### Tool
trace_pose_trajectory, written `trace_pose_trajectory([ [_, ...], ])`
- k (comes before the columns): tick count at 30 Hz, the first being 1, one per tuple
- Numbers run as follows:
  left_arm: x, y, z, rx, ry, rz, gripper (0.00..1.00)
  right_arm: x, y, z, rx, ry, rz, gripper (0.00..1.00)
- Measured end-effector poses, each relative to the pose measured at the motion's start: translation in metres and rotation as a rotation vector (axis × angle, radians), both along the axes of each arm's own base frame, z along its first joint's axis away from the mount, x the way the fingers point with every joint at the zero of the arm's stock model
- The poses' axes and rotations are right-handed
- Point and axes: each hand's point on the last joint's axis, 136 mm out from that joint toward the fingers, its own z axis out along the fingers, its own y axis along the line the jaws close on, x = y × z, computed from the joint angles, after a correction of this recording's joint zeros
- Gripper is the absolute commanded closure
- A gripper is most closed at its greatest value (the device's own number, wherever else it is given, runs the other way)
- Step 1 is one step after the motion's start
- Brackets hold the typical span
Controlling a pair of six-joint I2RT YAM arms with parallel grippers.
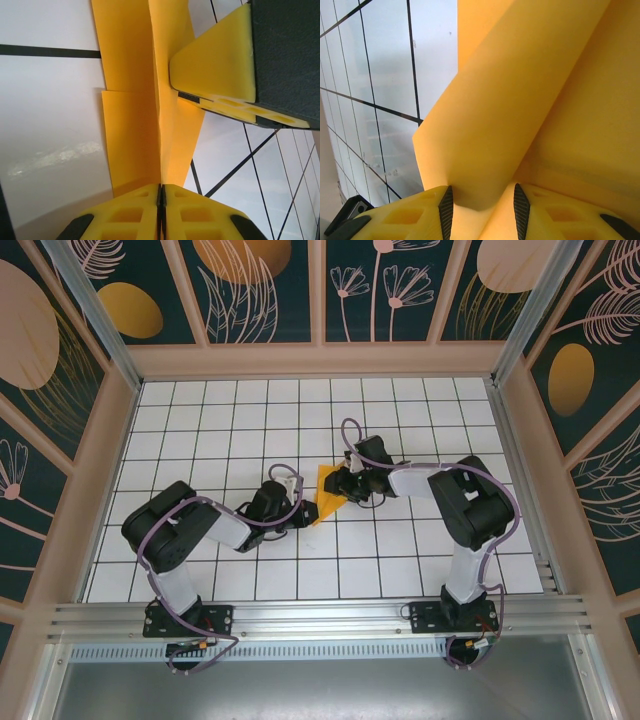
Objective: Fold a paper plane with a square sheet of paper (pick it up from the middle)
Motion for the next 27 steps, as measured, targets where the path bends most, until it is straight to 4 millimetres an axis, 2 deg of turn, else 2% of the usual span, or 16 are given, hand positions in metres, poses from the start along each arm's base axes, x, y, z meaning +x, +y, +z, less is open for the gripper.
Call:
trace_pose_trajectory([
  [5,0.003,0.005,0.01,0.015,-0.017,0.03,0.73,0.002,0.0,-0.002,-0.023,0.01,-0.014,0.61],
  [10,0.012,0.008,0.043,-0.014,-0.087,0.073,0.71,0.005,-0.001,-0.003,-0.036,0.027,-0.028,0.61],
  [12,0.013,0.008,0.048,-0.021,-0.099,0.079,0.69,0.005,-0.001,-0.003,-0.037,0.03,-0.032,0.61],
  [22,0.005,0.001,0.03,-0.017,-0.042,0.028,0.71,0.006,0.0,-0.004,-0.044,0.052,-0.038,0.59],
  [27,0.007,-0.006,0.029,-0.028,-0.032,0.004,0.71,0.006,0.0,-0.004,-0.046,0.058,-0.039,0.59],
])
